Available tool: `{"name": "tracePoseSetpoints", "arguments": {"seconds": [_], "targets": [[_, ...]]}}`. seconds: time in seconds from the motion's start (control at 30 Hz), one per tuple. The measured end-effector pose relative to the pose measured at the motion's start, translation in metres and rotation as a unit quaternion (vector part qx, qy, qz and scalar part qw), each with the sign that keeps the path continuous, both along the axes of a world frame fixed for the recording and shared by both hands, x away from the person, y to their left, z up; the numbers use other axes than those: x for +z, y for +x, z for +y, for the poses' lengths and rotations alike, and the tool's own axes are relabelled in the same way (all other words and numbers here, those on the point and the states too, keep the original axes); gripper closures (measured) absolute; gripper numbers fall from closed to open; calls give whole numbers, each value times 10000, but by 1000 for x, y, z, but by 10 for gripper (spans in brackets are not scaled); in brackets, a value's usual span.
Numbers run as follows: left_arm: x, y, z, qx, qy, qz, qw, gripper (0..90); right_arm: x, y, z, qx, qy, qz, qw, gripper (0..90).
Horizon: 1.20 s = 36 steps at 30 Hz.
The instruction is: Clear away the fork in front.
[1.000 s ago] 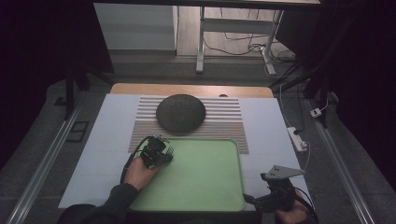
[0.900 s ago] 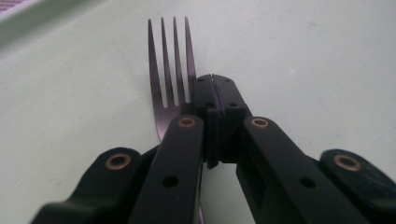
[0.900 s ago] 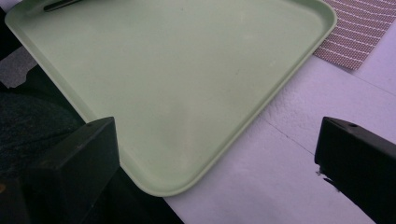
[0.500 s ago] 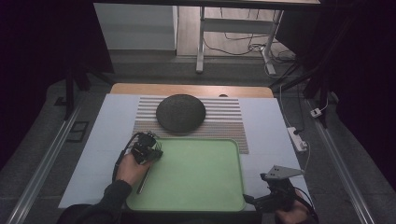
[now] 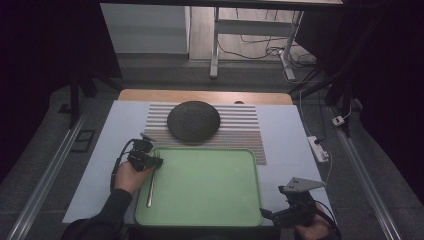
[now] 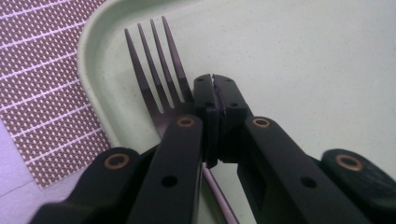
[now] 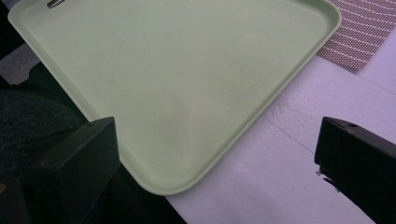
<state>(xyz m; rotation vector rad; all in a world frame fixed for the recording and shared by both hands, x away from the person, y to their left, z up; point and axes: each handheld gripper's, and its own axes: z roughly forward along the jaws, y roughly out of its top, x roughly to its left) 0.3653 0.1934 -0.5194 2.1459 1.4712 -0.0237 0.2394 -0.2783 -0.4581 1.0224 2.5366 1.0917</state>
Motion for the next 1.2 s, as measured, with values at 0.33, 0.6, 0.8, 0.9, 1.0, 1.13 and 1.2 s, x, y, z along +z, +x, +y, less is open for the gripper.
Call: {"name": "tracePoseSetpoints", "arguments": {"seconds": [0.33,0.6,0.8,0.9,1.0,1.13,1.2], "targets": [[13,-6,-6,-243,-18,-313,9992,737,0,0,0,20,9,5,10000,0],[29,-22,-11,-800,75,-925,9925,526,0,0,0,34,13,3,10000,0],[36,-32,-11,-1038,-105,-1152,9879,333,0,0,0,37,14,10,10000,0],[40,-36,-11,-1180,-187,-1239,9851,248,0,0,0,37,13,11,10000,0],[44,-41,-11,-1241,-256,-1264,9839,165,0,0,0,35,15,9,10000,0],[47,-45,-9,-1343,-507,-1241,9818,62,0,0,0,40,8,8,10000,0],[46,-47,-7,-1325,-641,-1237,9813,31,0,0,0,40,10,7,10000,0]]}}
